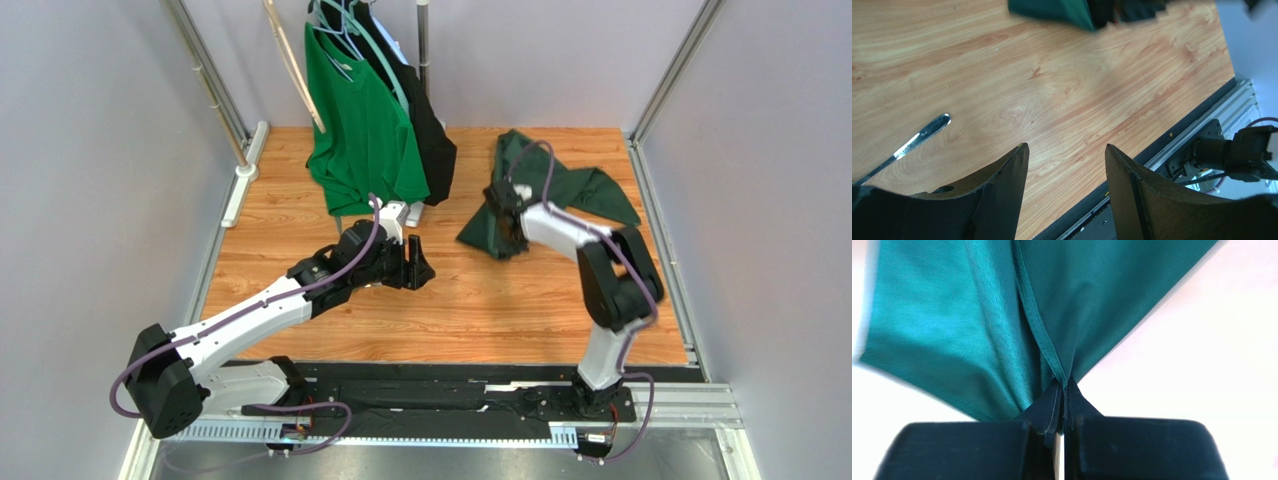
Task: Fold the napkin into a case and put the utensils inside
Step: Flatten out the crumpled napkin at the corner of the board.
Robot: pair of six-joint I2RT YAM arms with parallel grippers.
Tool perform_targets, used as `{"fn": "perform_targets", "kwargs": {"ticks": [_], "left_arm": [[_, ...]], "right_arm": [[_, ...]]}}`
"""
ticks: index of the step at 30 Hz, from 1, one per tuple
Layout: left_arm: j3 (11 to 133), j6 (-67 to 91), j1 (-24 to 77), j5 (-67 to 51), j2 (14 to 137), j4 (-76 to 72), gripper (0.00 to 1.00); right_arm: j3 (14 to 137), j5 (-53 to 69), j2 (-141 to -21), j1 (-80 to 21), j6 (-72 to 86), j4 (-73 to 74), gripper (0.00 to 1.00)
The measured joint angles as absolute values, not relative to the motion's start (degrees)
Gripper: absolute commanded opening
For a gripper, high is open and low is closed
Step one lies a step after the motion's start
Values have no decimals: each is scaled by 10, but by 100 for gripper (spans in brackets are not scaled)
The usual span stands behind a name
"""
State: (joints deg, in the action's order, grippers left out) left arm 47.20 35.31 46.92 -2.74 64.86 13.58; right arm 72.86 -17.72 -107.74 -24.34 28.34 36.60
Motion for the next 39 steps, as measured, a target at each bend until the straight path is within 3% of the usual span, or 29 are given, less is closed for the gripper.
{"fn": "perform_targets", "kwargs": {"ticks": [1, 4, 7, 10, 12, 13, 15, 18, 25, 32, 39], "left_arm": [[472, 356, 469, -23, 651, 140, 69], [470, 365, 469, -20, 661, 140, 71], [469, 376, 469, -31, 687, 138, 71], [465, 390, 473, -48, 725, 129, 70], [464, 397, 479, -51, 748, 130, 63], [464, 401, 483, -51, 762, 130, 59], [464, 408, 488, -51, 789, 133, 48], [456, 416, 491, -55, 811, 135, 46], [394, 419, 492, -54, 762, 144, 46], [375, 419, 492, -55, 704, 145, 45], [364, 419, 492, -57, 703, 144, 44]], "right_arm": [[673, -162, -1026, -263, 302, 361, 34], [532, -122, -869, -340, 367, 343, 78], [463, -106, -740, -381, 399, 342, 87], [477, -127, -699, -360, 380, 341, 85], [514, -141, -714, -327, 348, 344, 79], [540, -146, -734, -310, 330, 343, 71], [594, -153, -784, -286, 297, 339, 67], [692, -155, -886, -272, 266, 333, 54], [779, -134, -1035, -297, 332, 337, 62], [918, -199, -1153, -373, 444, 438, 54], [955, -251, -1184, -385, 498, 499, 50]]}}
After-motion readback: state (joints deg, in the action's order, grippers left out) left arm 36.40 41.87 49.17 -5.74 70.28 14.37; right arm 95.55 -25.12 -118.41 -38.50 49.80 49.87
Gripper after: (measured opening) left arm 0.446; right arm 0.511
